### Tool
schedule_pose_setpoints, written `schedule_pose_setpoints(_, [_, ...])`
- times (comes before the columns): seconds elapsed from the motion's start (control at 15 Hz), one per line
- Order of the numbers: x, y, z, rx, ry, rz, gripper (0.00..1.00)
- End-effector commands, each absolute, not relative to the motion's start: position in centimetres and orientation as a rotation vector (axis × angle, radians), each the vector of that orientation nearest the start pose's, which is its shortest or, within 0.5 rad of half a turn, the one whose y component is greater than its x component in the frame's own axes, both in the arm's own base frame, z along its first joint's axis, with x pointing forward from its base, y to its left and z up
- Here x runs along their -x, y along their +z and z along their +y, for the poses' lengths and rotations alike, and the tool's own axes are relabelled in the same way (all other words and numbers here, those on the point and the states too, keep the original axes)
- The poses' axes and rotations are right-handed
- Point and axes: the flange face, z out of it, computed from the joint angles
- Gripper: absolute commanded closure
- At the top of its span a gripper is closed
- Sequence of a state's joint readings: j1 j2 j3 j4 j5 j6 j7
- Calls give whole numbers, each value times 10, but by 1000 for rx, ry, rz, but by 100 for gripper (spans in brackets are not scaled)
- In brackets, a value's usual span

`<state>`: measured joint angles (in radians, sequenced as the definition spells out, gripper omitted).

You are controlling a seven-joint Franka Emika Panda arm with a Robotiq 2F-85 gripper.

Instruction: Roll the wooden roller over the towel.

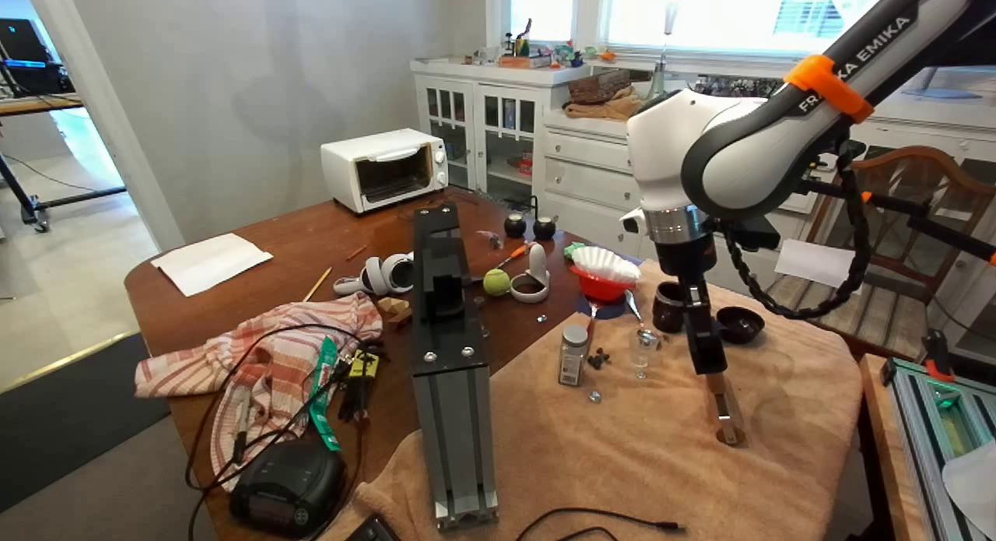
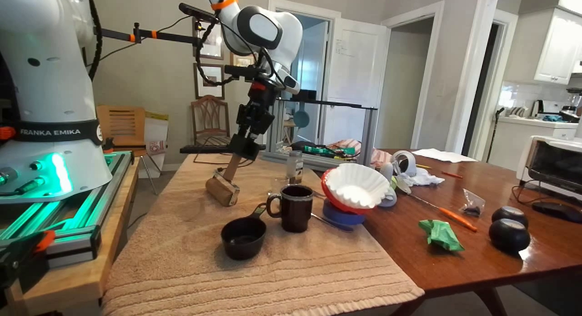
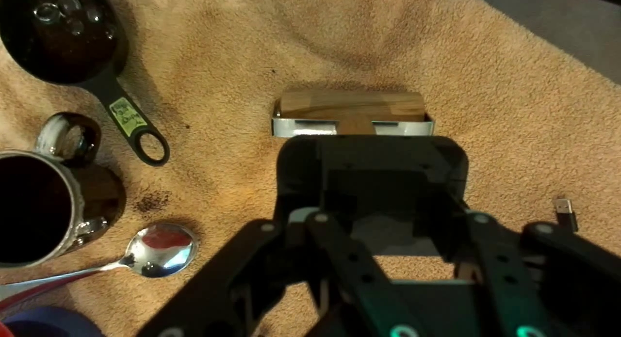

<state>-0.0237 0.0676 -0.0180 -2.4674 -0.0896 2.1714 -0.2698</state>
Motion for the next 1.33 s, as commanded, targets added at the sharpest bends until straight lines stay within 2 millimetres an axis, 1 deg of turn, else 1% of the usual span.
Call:
schedule_pose_setpoints(0.0, [-426,225,4,3108,581,-421,78])
schedule_pose_setpoints(0.4, [-441,238,52,3158,477,-528,78])
schedule_pose_setpoints(0.6, [-455,251,76,3175,371,-611,78])
schedule_pose_setpoints(0.87, [-476,259,104,3152,253,-753,78])
schedule_pose_setpoints(1.07, [-492,260,116,3106,187,-836,78])
schedule_pose_setpoints(1.27, [-506,258,116,3064,154,-898,78])
